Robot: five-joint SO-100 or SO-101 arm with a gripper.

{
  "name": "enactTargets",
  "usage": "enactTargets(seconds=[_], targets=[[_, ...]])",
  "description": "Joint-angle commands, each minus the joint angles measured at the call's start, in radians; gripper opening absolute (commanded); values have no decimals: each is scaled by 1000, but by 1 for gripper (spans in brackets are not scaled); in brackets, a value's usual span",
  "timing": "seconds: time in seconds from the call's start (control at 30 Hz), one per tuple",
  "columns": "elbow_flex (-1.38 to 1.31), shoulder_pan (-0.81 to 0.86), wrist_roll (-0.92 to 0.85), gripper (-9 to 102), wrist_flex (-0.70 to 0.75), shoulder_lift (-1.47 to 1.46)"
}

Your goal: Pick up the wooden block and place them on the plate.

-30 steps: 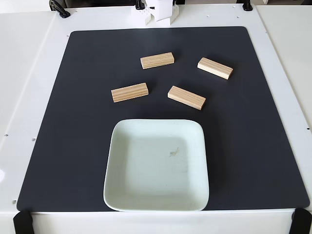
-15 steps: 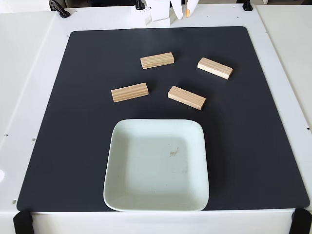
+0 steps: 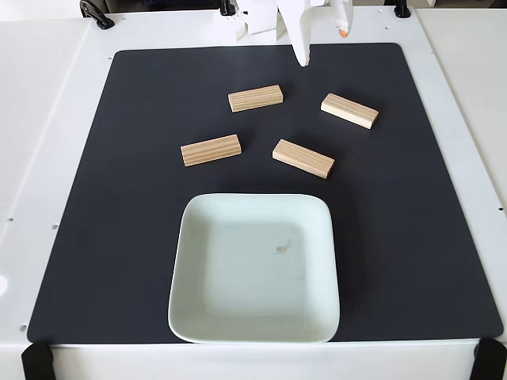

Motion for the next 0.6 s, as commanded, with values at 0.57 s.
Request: enactTargets(seconds=[0.57], targets=[[-21,-149,130,43,-144,-256]])
